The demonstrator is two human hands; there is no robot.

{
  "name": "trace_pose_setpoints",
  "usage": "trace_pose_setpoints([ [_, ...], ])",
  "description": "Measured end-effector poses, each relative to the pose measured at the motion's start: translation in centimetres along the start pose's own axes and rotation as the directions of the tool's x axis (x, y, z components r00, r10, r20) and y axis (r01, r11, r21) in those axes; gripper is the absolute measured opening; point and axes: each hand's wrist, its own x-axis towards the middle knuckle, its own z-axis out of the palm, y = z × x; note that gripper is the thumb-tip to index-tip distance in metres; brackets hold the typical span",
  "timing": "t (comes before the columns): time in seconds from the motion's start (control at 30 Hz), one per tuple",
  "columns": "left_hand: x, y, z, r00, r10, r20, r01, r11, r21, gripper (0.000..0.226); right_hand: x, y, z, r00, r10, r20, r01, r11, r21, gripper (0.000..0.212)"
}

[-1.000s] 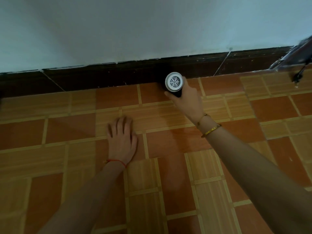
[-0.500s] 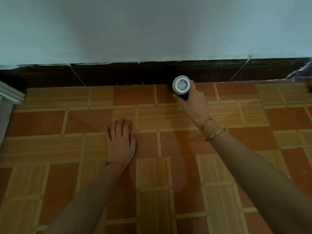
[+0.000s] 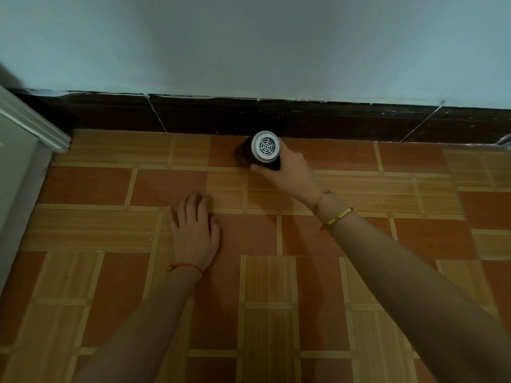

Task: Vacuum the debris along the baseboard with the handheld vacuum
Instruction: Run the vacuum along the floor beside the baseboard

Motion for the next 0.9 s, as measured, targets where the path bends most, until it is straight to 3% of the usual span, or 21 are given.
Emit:
trace_pose_setpoints([
  [0.1, -0.2, -1.5, -0.5, 1.0, -0.025, 0.002, 0.025, 1.0, 0.018, 0.05, 0.3, -0.9, 0.9, 1.0, -0.017, 0.021, 0.018, 1.0, -0.011, 0.073],
  [0.27, -0.9, -3.2, -1.2, 0.996, -0.086, 0.01, 0.086, 0.996, 0.025, 0.052, 0.4, -0.7, 1.0, 0.987, 0.016, -0.158, -0.029, 0.996, -0.079, 0.069],
  [0.4, -1.1, -4.6, -1.4, 0.994, -0.11, 0.011, 0.11, 0.993, 0.04, 0.053, 1.0, -1.5, 1.8, 0.98, 0.058, -0.191, -0.073, 0.995, -0.071, 0.07],
  [0.7, -1.8, -7.0, -1.4, 0.987, -0.163, -0.002, 0.163, 0.984, 0.079, 0.055, 2.8, -5.7, 4.7, 0.996, -0.069, 0.048, 0.07, 0.998, -0.003, 0.073],
  [0.9, -2.3, -8.6, -1.8, 0.982, -0.187, -0.018, 0.188, 0.979, 0.076, 0.052, 3.2, -5.6, 5.7, 0.987, -0.082, -0.14, 0.068, 0.992, -0.102, 0.068],
])
